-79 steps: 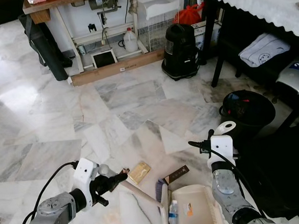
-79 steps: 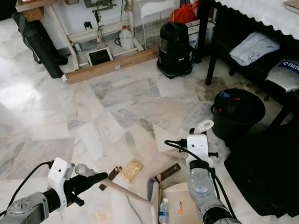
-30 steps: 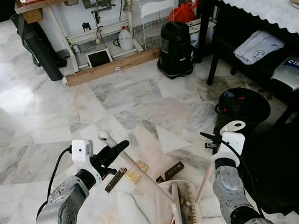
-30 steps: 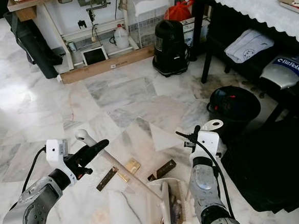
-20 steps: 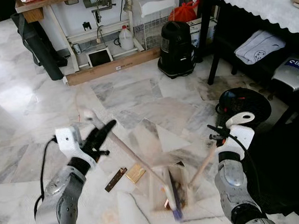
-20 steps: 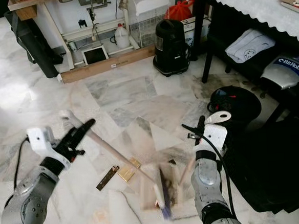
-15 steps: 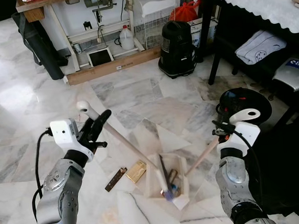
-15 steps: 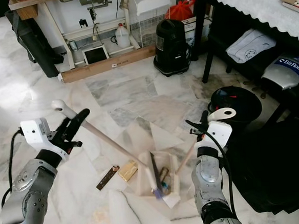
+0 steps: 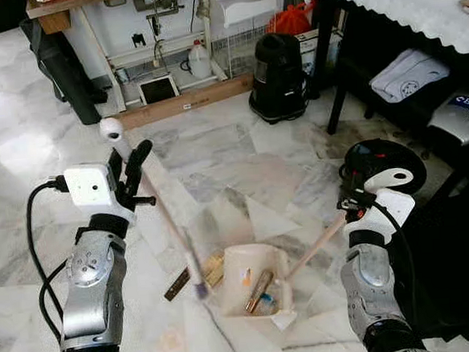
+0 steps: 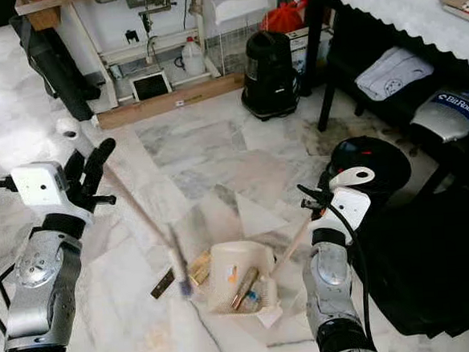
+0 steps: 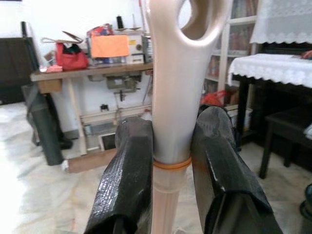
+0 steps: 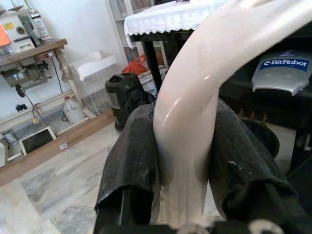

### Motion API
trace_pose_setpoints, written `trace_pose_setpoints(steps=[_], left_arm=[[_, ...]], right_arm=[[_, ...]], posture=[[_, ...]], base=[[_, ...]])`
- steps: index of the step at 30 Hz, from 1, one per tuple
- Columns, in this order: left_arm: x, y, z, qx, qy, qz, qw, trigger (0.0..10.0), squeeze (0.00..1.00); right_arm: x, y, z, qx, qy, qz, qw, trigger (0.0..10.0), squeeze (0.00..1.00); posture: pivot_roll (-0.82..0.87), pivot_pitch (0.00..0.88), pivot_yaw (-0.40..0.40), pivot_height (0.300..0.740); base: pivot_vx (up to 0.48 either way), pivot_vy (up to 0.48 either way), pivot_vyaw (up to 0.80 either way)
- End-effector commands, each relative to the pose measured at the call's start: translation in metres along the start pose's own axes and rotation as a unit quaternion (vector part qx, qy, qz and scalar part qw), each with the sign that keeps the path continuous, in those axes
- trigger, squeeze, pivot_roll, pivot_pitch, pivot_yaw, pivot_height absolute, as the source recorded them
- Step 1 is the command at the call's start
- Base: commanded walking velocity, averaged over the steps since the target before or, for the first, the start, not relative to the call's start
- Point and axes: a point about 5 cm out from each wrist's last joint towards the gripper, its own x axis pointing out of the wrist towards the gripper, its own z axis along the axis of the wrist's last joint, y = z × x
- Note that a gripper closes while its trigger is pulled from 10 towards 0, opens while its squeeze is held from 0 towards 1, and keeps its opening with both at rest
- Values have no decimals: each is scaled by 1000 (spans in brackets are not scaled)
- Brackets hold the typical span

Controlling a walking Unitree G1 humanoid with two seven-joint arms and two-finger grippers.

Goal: Sweep floor

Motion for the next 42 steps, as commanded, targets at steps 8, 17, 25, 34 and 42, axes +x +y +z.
trace_pose_setpoints(steps=[8,17,25,34,42], left_arm=[[-16,-10,-26,16,25,-9,1000,10000,0],[-19,-14,-35,13,28,-6,1000,10000,0],[-17,-17,-39,13,31,-8,999,10000,0],[-15,-17,-43,22,32,-14,999,10000,0],[-18,-13,-47,36,32,-6,999,10000,0]], right_arm=[[7,5,23,25,-46,5,999,10000,0],[9,8,30,24,-55,9,998,10000,0],[10,5,31,20,-56,7,998,10000,0],[8,5,30,22,-53,2,998,10000,0],[9,3,31,9,-53,9,999,10000,0]], posture=[[85,0,14,740],[77,0,11,740],[72,0,15,740],[63,0,20,740],[66,0,7,740]], base=[[0,0,0],[0,0,49],[0,0,536],[0,0,549],[0,0,582]])
